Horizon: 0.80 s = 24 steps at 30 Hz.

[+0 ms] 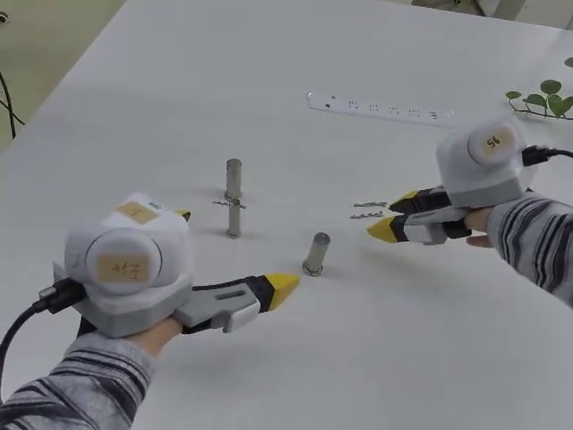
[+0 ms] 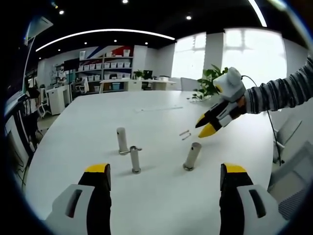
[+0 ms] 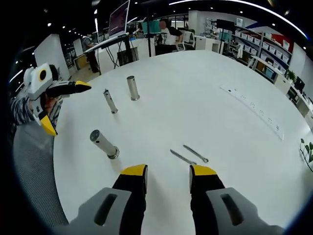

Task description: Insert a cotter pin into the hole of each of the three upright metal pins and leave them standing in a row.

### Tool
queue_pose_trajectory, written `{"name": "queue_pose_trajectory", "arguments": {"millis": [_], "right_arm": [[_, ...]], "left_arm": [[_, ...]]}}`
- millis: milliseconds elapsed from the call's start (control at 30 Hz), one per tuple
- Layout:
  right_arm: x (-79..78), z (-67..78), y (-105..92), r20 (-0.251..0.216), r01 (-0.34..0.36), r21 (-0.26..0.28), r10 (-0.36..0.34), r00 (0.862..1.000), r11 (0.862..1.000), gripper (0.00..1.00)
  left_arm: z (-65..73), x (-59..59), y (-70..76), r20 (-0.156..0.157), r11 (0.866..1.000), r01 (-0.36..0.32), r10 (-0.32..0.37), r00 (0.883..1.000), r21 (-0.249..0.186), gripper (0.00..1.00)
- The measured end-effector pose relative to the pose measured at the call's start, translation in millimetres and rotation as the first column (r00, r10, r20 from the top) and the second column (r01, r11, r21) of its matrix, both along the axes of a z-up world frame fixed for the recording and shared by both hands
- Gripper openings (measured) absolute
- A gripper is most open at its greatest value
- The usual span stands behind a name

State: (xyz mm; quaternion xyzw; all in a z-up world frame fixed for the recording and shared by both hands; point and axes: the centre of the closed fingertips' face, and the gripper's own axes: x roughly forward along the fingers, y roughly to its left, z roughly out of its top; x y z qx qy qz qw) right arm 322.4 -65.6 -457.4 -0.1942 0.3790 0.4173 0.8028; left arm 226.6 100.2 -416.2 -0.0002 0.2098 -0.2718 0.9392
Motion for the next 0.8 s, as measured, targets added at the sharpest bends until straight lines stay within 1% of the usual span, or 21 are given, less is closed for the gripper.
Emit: {"name": "queue_pose_trajectory", "arguments": {"millis": [67,167,300,467,567,667,700,800], "right_arm": [[1.9,-2.7,-1.1,-0.012,-0.014,-0.022,0.014,1.0,1.0,0.29],[7.1,-5.4,-0.6,-0.02,-0.03,-0.035,0.029,0.999,0.999,0.28],[11.3,-11.9,-2.8,-0.043,-0.051,-0.062,0.048,0.998,0.997,0.26],[15.0,-17.9,-3.9,-0.064,-0.075,-0.077,0.07,0.995,0.994,0.23],[17.7,-21.4,-5.0,-0.071,-0.088,-0.093,0.082,0.994,0.992,0.21],[20.2,-22.7,-4.4,-0.068,-0.098,-0.099,0.091,0.994,0.99,0.18],[20.4,-23.8,-4.1,-0.071,-0.104,-0.102,0.097,0.993,0.989,0.17],[20.6,-30.1,-5.5,-0.079,-0.136,-0.141,0.126,0.989,0.981,0.16]], "left_arm": [[-0.2,-0.5,-0.7,-0.001,1.0,0.003,-0.003,1.0,0.0,0.92],[-1.2,-1.6,-1.5,-0.006,1.0,0.007,-0.007,1.0,0.001,0.91],[-2.3,-1.6,-1.0,-0.009,1.0,0.007,-0.007,1.0,0.001,0.9],[-4.2,-2.3,-0.9,-0.017,1.0,0.007,-0.007,1.0,0.001,0.9],[-5.4,-2.8,-1.4,-0.021,1.0,0.009,-0.009,1.0,0.0,0.89],[-6.3,-3.4,-1.7,-0.025,1.0,0.011,-0.011,1.0,0.003,0.88],[-6.5,-3.4,-1.3,-0.026,1.0,0.01,-0.009,1.0,0.005,0.88],[-7.6,-3.2,0.0,-0.03,1.0,0.006,-0.005,1.0,0.009,0.87]]}}
